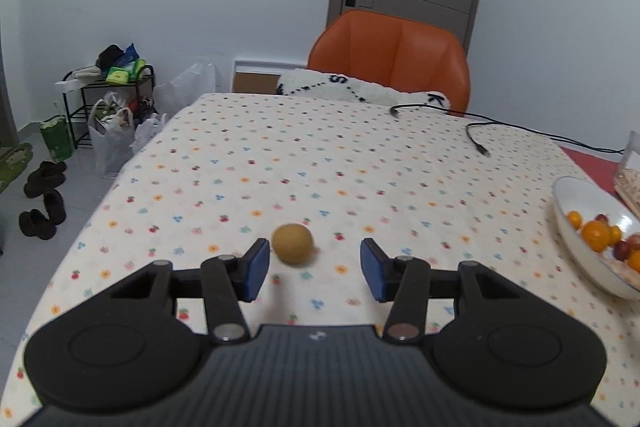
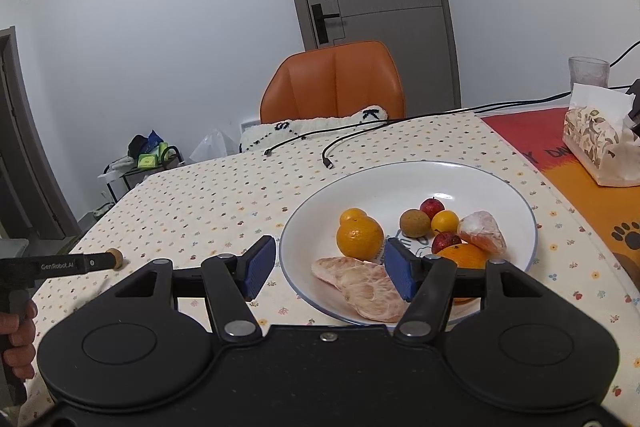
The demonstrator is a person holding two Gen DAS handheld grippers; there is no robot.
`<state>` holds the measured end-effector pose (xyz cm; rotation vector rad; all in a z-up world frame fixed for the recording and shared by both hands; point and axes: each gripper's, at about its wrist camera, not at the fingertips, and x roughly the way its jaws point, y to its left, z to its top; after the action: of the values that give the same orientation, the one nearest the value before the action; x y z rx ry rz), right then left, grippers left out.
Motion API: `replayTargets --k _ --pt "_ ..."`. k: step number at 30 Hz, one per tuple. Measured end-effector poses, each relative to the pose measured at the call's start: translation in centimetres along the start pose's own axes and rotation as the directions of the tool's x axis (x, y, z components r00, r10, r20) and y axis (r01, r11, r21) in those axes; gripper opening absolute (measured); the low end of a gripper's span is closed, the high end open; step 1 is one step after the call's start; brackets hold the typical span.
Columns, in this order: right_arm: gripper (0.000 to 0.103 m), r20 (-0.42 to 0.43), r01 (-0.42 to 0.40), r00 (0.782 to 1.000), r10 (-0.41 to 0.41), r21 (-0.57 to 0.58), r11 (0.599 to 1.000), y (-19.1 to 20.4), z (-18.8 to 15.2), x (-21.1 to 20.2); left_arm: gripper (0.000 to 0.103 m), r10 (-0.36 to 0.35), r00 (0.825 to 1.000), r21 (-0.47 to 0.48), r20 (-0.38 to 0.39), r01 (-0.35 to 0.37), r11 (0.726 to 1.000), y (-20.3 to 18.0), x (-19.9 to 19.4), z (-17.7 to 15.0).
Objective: Organize fruits
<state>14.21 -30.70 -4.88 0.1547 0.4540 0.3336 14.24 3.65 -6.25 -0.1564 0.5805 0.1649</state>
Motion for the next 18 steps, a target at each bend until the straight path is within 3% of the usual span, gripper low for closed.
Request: replayTargets --k 7,10,18 --pt "0.06 -0.011 0.025 1.0 -0.025 -0.005 1.0 -0.4 0.0 -0.2 0.026 0.04 0.999 -0.001 -0.03 -0.04 0.999 0.4 2.4 0.7" --pt "0.06 -0.013 0.036 0.999 -0.036 -0.003 0.999 -0.8 0.0 -0.3 0.025 0.038 0.999 -0.002 -0.031 -0.038 0.999 0.2 2.8 0.6" --pt "0.06 -0.023 0.051 0.998 -0.051 0.0 0.999 -1.7 -0.3 -0.7 0.025 -0.072 0.997 0.036 -0.01 0.073 0.997 -3.3 1.7 1.4"
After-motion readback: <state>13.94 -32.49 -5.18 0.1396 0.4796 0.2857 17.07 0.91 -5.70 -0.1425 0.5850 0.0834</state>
